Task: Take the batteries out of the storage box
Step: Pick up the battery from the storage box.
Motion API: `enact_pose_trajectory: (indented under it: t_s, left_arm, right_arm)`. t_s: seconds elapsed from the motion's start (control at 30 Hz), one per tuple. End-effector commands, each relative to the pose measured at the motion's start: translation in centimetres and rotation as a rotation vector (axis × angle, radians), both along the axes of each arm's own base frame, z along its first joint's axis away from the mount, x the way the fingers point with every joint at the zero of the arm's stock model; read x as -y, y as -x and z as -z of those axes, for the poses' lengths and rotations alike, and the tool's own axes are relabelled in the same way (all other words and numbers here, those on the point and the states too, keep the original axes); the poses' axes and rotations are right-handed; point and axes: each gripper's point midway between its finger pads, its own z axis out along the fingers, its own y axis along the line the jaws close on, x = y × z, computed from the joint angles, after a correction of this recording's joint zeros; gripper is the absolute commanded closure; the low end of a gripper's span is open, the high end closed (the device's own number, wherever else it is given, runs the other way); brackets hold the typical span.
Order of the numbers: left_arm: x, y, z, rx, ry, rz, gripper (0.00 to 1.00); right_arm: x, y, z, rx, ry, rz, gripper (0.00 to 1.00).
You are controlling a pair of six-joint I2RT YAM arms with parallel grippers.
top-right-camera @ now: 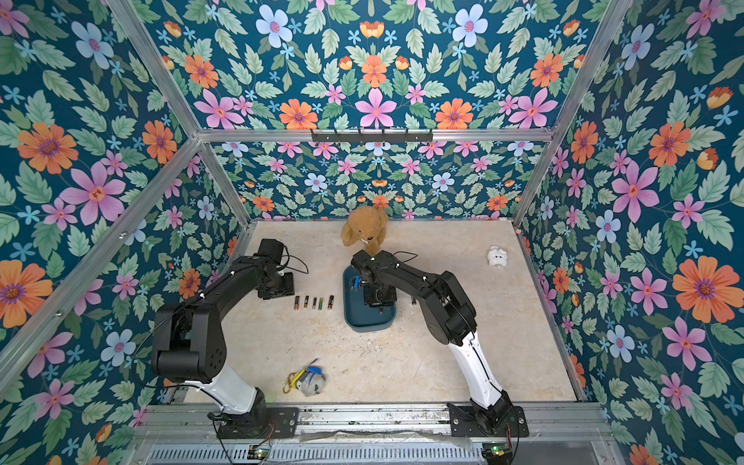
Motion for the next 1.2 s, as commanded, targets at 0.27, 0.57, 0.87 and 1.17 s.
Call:
enact_pose_trajectory:
  t_s: [0.27, 0.57, 0.87, 1.17]
  left_arm:
    - [-0.3, 0.8, -0.4, -0.008, -0.004, -0.017, 0.47]
    - [-0.2, 0.9, -0.4, -0.006, 0.0, -0.016, 0.47]
    - [0.1, 0.6, -0.6, -0.001, 0.015, -0.013, 0.47]
    - [0.3, 0.3, -0.7, 0.003, 0.03, -0.01, 0.47]
  right_arm:
    - [0.4, 0.2, 0.5, -0.001, 0.009, -0.021, 0.78]
    - [0.1, -0.5, -0.7, 0.028, 0.004, -0.027, 0.88]
    - [-0.9, -1.7, -3.7, 0.069, -0.035, -0.021, 0.89]
    - [-0.1, -3.7, -7.9, 0.13, -0.076, 0.008, 0.89]
